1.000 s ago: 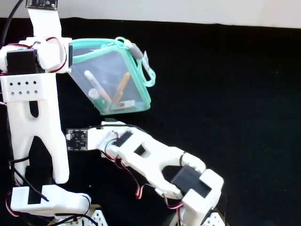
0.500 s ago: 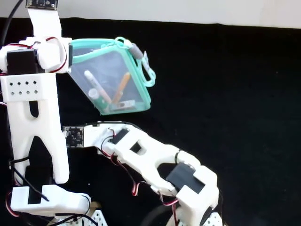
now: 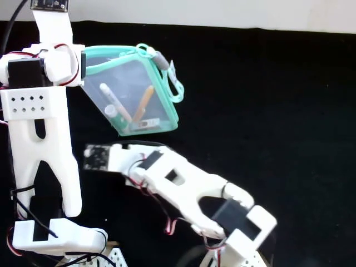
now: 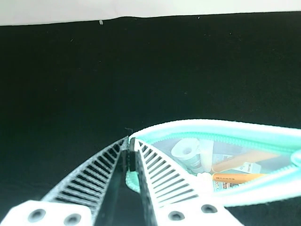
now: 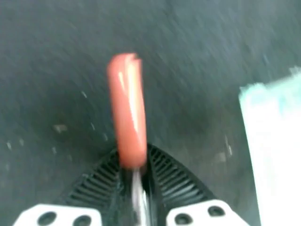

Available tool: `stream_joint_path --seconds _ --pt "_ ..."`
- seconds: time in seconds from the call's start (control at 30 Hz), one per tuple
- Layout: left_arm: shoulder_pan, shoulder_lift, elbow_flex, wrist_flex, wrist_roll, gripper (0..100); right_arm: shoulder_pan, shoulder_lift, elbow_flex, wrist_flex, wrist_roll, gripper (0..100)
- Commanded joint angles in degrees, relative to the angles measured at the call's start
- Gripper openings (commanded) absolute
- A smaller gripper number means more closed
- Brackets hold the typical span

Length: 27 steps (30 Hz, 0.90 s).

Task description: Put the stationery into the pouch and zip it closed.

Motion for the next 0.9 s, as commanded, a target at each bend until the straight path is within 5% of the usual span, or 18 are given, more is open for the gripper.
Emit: stream_joint_path --seconds 0.0,0.47,0.87 --pt "0.31 5.49 2.68 0.44 0.35 1 2.24 -8.13 3.65 0.4 -4.04 0.6" --pt "1.01 5.49 2.68 0.44 0.35 1 14.55 -32.04 14.2 0.4 -16.62 0.6" --pt "12.0 5.58 2.77 0.7 0.26 1 17.1 -47.87 11.91 0.57 -22.15 0.6"
